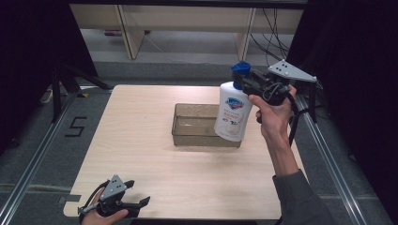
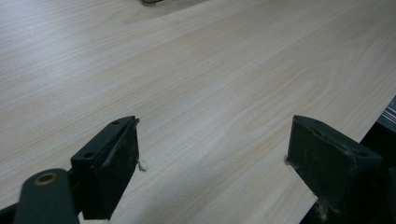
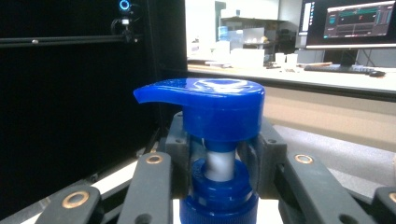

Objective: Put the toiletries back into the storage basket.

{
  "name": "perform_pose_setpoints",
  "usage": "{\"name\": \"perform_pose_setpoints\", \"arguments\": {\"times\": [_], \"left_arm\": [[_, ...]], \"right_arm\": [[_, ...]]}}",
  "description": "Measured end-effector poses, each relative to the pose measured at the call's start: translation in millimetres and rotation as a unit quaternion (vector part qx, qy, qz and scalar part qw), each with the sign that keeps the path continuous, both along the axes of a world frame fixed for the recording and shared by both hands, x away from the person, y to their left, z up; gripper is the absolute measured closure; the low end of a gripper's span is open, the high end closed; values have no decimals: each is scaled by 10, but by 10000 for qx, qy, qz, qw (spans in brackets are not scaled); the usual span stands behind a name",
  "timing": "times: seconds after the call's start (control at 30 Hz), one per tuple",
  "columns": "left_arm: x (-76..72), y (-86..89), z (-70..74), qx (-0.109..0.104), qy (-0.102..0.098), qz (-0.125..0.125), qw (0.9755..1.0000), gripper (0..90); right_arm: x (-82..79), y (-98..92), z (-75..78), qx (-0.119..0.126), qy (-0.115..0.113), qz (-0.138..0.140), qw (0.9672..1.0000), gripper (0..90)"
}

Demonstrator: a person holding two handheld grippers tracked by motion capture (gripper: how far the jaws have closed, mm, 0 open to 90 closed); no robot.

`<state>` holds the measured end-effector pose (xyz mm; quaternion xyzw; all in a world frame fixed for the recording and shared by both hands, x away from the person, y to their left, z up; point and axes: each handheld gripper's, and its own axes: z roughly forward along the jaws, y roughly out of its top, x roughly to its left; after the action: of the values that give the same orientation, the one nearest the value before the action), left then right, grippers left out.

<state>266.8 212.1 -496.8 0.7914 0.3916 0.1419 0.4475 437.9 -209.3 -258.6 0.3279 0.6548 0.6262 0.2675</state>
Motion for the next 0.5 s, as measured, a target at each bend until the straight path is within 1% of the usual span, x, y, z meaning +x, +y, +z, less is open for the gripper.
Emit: {"name": "perform_pose_setpoints", "arguments": {"times": [0.07,0.13,0.17,0.2,0.23,0.3,0.33,0.37,0.43,0.47,0.5], "left_arm": [[-1,1,5,27,4,-16,10000,161],[1,-2,1,2,-3,-27,10000,161],[3,5,3,57,-1,-46,10000,161],[1,-1,1,27,14,-48,10000,161],[-4,-3,8,82,49,-19,10000,161],[-1,-8,5,39,46,-36,10000,161],[-1,-8,5,39,46,-36,10000,161],[0,-9,1,19,27,-41,10000,161],[-5,-3,11,92,61,-13,9999,161],[-5,-2,11,92,63,-8,9999,161],[-5,-2,10,89,61,-9,9999,161]], "right_arm": [[87,-7,-19,-8,-14,-53,10000,658],[127,-6,-42,15,23,-101,9999,658],[150,-8,-57,25,46,-107,9999,659],[171,-11,-70,6,26,-176,9998,659],[185,-8,-78,-5,49,-174,9998,658],[220,-3,-94,-49,19,-214,9998,659],[233,1,-102,-34,56,-231,9997,659],[253,-2,-110,-47,46,-242,9997,659],[269,-4,-118,-71,34,-277,9996,659],[287,-4,-126,-83,19,-262,9996,659],[311,6,-146,-73,77,-279,9996,659]]}}
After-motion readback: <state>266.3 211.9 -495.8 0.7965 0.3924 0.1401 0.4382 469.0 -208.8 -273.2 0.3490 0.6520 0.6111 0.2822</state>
